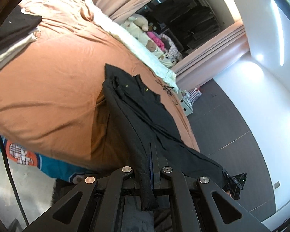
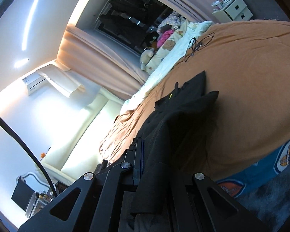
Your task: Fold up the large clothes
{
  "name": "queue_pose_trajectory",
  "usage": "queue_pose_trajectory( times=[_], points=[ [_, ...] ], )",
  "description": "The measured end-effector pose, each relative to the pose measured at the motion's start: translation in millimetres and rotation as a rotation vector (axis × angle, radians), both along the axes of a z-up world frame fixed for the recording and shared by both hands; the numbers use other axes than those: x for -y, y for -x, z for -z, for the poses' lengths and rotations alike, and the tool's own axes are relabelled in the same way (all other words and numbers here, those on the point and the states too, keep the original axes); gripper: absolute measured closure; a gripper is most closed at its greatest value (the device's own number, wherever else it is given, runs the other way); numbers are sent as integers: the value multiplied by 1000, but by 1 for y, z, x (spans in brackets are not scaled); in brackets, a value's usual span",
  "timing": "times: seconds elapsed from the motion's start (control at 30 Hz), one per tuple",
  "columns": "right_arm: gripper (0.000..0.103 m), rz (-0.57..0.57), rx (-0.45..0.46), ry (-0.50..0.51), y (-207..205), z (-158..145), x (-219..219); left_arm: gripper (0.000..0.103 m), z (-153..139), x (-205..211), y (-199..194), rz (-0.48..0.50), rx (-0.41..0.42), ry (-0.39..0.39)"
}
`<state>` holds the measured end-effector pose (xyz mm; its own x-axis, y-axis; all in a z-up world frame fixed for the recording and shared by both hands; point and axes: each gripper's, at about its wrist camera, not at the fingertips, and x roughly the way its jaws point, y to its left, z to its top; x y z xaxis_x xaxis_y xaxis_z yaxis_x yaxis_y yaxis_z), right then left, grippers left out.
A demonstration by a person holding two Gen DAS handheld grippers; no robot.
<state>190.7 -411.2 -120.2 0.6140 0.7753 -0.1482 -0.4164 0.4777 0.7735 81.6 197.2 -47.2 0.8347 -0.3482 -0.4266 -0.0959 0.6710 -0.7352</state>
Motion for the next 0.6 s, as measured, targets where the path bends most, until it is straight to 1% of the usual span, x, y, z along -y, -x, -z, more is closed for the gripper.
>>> queue_pose_trajectory(
  times=[0.03,0.1,0.13,0.2,0.23,0.3,0.33,0.47,0.53,0.6],
  points=[
    [103,-5,4,-2,13,-2,4,100,-3,1,11,-3,6,-3],
    [103,-8,6,1,3,5,0,100,-8,4,27,-8,14,-10],
    [103,-11,8,4,4,7,0,100,-11,6,35,-9,17,-9],
    [103,-18,8,15,0,6,-1,100,-15,10,51,-11,21,-14],
    [103,-19,6,17,-9,7,-3,100,-19,13,59,-12,24,-16],
    [103,-31,6,22,-4,5,1,100,-21,15,70,-11,27,-18],
    [103,-33,7,24,-9,4,-1,100,-25,16,73,-11,30,-22],
    [103,-37,12,41,-25,-4,-4,100,-32,18,75,-11,23,-48],
    [103,-37,28,42,-34,-7,-4,100,-35,18,68,-14,25,-63],
    [103,-35,34,33,-48,-12,-3,100,-40,14,56,-17,28,-56]
  ],
)
